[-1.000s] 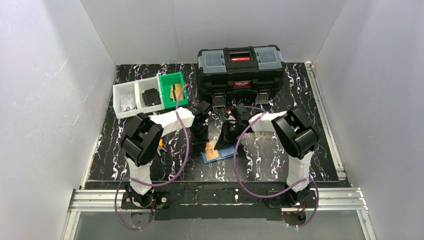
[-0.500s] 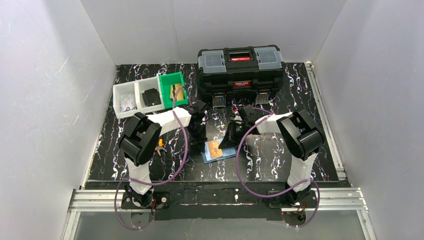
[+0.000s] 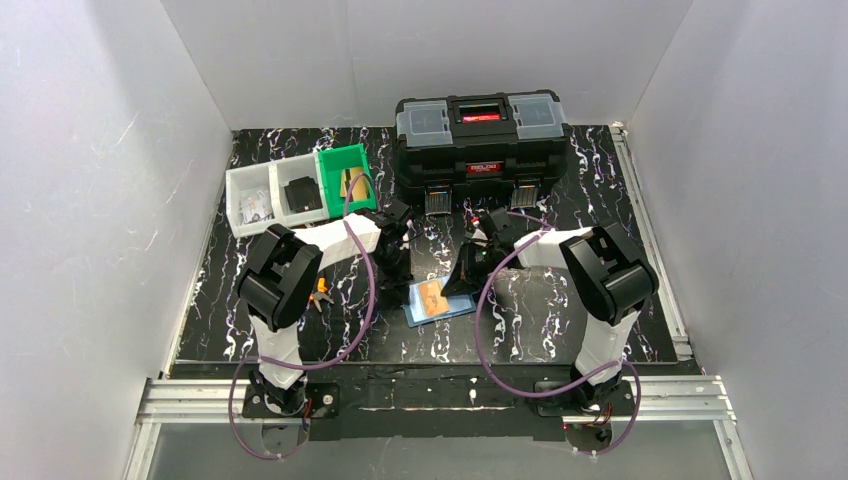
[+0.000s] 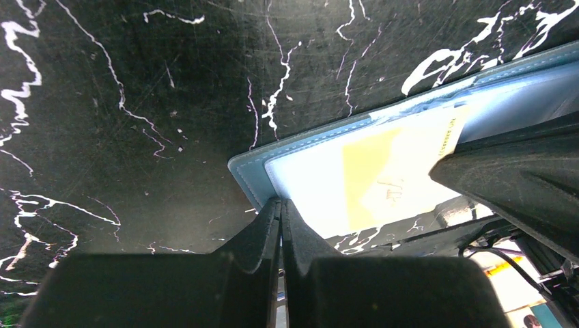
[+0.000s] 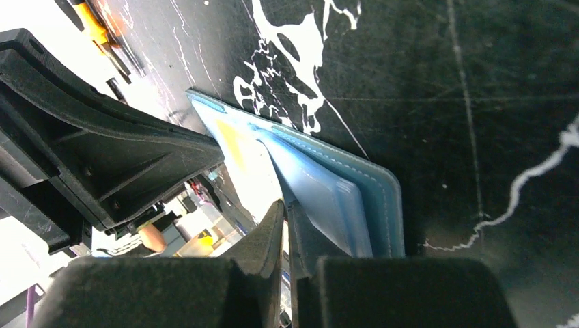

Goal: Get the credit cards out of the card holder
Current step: Remove the credit card from the card holder.

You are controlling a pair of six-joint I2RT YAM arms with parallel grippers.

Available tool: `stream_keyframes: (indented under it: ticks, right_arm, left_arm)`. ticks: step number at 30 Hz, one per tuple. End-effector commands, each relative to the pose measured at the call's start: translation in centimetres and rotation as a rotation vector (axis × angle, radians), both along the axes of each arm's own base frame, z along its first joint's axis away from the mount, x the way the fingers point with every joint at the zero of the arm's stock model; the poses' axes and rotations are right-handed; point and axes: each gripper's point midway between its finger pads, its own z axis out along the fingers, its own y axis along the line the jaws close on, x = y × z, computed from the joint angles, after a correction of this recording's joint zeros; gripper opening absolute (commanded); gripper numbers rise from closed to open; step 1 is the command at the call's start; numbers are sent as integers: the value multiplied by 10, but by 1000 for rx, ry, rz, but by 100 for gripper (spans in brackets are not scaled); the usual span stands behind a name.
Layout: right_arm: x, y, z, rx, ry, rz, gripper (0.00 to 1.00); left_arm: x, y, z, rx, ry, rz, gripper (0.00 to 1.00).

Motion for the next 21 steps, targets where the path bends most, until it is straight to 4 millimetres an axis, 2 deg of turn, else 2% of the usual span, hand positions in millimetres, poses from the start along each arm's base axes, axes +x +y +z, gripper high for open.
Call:
stream_keyframes:
  ticks: [1,10,21]
  right_arm:
    - [4,-34,-27,-174,-20,-67,10]
    - [3,-42,-30,-201,-18,-81,8]
    - [6,-63,-29,-199,-26,-122,3]
  left_arm:
    - [-27,47,-56,240,75,-43,0]
    - [-24,46,-55,237,71,-50,0]
    - [-20,45,-50,232,59,-56,0]
